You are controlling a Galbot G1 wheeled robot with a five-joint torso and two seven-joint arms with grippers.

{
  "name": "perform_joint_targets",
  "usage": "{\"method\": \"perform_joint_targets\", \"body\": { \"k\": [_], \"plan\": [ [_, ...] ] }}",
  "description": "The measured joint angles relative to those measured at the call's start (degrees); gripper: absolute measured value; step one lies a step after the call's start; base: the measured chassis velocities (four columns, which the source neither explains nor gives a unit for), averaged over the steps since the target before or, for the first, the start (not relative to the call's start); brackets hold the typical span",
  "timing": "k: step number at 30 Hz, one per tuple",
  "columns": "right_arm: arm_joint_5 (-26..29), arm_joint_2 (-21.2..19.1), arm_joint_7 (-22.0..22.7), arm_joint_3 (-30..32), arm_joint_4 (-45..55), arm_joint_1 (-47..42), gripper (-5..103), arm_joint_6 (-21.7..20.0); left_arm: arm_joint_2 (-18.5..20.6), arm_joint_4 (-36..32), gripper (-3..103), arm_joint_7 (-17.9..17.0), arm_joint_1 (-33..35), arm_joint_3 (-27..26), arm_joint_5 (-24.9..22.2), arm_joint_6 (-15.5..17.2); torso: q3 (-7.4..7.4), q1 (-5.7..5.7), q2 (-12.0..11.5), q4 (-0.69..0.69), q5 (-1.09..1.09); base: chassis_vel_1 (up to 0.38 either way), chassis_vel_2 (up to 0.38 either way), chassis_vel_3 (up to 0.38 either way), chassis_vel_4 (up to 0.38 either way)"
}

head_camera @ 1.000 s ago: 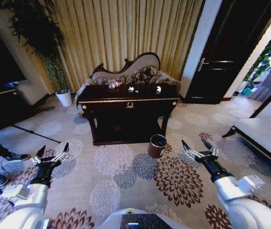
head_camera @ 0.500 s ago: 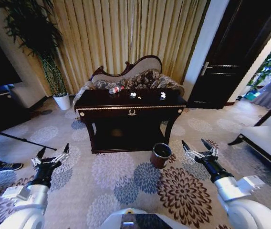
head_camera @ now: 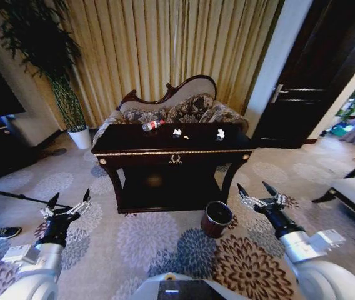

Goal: Move to the front of the table and place the trash on the table into the trash bin.

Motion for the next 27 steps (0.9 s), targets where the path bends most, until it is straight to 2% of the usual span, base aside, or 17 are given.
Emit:
{"method": "perform_joint_targets", "body": {
  "k": [6,27],
  "plan": [
    [-0.1,0.1,0.0,-0.1,-0.1,-0.2,100,0.6,-0.1,0.2,100,0.0,0.0,0.0,0.0,0.0,0.0,0.0,0.0,0.04,-0.01,-0.226,0.242,0.237,-0.263],
    [-1.7,0.1,0.1,-2.0,0.0,-0.1,100,0.9,-0.8,0.1,100,-0.2,0.0,0.0,0.2,-0.2,0.01,0.04,0.0,0.02,0.01,-0.239,0.228,0.227,-0.235]
  ]
}}
